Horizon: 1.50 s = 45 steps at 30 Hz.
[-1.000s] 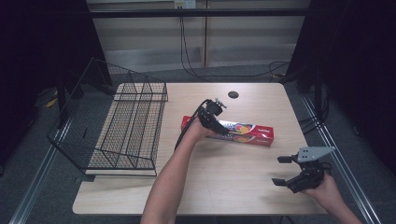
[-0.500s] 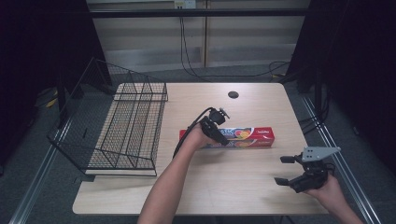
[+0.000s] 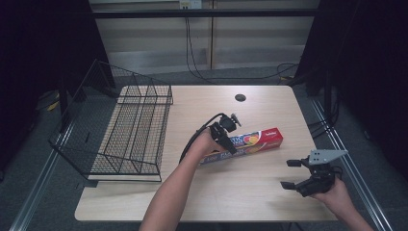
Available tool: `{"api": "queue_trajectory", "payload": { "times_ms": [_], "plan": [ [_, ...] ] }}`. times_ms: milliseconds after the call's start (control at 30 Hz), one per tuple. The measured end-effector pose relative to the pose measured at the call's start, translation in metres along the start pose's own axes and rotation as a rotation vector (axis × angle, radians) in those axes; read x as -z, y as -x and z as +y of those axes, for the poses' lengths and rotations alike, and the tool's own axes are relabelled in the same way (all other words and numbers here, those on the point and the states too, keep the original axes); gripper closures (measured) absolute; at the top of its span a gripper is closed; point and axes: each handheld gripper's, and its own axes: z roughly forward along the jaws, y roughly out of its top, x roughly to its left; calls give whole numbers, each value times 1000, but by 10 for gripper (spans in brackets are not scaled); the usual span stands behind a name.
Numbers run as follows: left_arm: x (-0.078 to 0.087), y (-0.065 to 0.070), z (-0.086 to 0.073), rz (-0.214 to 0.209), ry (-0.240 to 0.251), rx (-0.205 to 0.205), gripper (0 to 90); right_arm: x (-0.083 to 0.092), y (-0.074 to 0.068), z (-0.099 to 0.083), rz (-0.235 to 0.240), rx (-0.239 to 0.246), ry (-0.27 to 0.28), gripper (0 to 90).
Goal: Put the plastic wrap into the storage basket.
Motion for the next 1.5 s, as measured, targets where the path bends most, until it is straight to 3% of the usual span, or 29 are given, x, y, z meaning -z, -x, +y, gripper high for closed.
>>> {"api": "queue_trajectory", "payload": {
  "times_ms": [33,100,133,167,233,300,567,600,667,800,967,1033,1467,1500],
  "plan": [
    [1,0,1,0,-20,-17,346,0,1,0,2,-7,4,97],
    [-1,0,3,-2,-14,1,342,0,1,0,1,-9,2,97],
    [-1,-1,4,-5,-13,-18,338,0,1,0,1,-8,2,97],
    [-1,0,4,-12,-10,3,334,0,1,1,1,-8,2,97],
    [-3,0,5,-8,-8,3,325,0,1,1,1,-10,2,97],
    [-7,4,8,17,-19,-12,340,0,1,1,6,-9,0,97],
    [-6,11,10,20,-36,-24,420,1,1,0,-2,-4,1,100],
    [-5,13,10,21,-47,11,426,1,1,0,-1,-5,0,99],
    [-3,12,10,21,-75,-9,430,1,1,0,1,-6,1,99],
    [8,10,7,18,-47,60,435,1,0,1,1,2,5,99],
    [21,8,5,47,-52,69,438,2,1,1,0,6,8,95],
    [29,4,2,41,-47,109,440,2,0,2,0,4,10,94],
    [63,-5,-5,89,-39,157,442,1,0,3,1,9,13,93],
    [65,-5,-7,93,-29,181,441,1,0,3,2,13,15,93]
  ]
}}
